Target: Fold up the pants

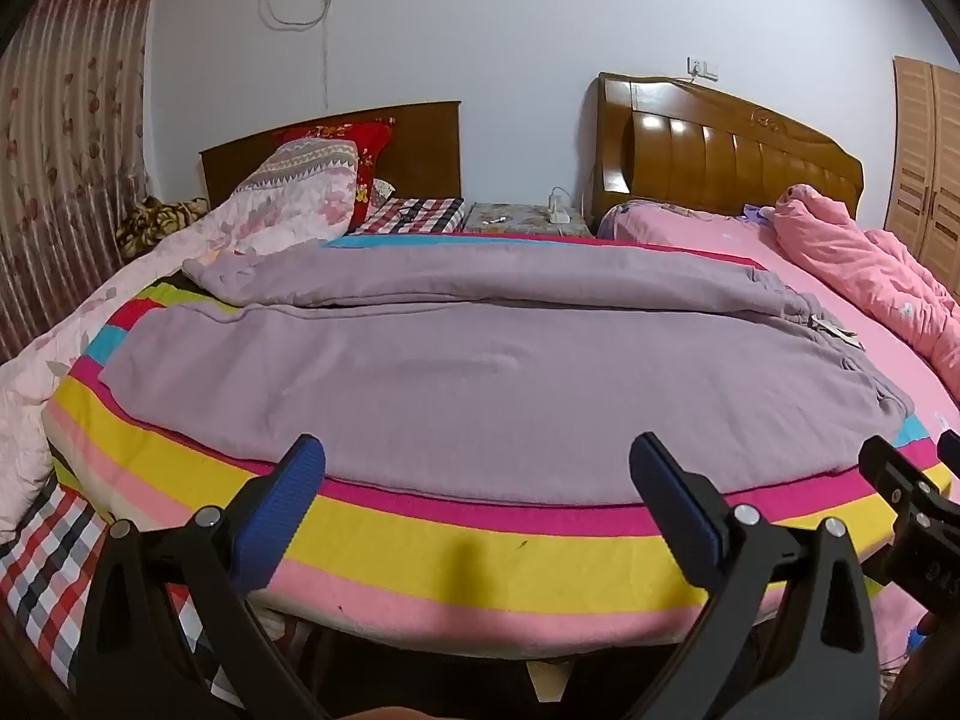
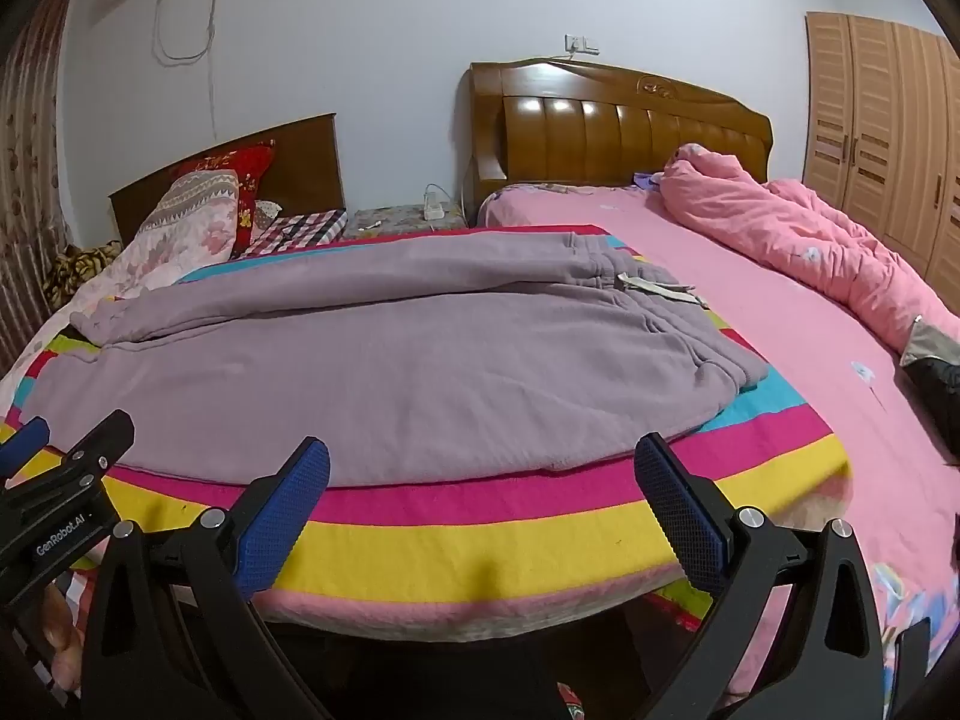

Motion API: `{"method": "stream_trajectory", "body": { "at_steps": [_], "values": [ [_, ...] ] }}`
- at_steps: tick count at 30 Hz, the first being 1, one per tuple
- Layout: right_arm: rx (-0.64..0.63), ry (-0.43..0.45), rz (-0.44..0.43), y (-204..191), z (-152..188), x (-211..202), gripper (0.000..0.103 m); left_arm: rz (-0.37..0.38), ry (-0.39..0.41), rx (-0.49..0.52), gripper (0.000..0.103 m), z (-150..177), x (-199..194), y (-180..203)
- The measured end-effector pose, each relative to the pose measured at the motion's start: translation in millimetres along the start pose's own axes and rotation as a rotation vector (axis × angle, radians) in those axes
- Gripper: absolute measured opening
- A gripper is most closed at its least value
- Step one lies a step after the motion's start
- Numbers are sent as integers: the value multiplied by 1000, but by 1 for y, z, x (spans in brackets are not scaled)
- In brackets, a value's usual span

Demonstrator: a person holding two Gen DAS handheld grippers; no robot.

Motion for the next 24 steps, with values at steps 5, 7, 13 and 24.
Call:
{"method": "stream_trajectory", "body": {
  "at_steps": [5, 7, 13, 24],
  "values": [
    [-2, -1, 2, -2, 1, 0, 98, 0, -8, -7, 101, 0, 0, 0],
    [-3, 0, 1, -2, 1, 0, 98, 1, -12, -11, 102, 0, 1, -1],
    [-3, -1, 2, -2, 1, 0, 98, 2, -23, -14, 101, 0, 2, -1],
    [0, -2, 1, -3, 2, 1, 98, 6, -30, -13, 102, 2, 4, -3]
  ]
}}
Point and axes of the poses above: each gripper's, at about its wrist camera, not at the fingertips, and x roughly the way its jaws point, y to its right, z to its underside, the point moved 7 cm from there along x, roughly the way its jaws point, and after that the axes turned 10 degrees about -y, right-handed, at the moved point
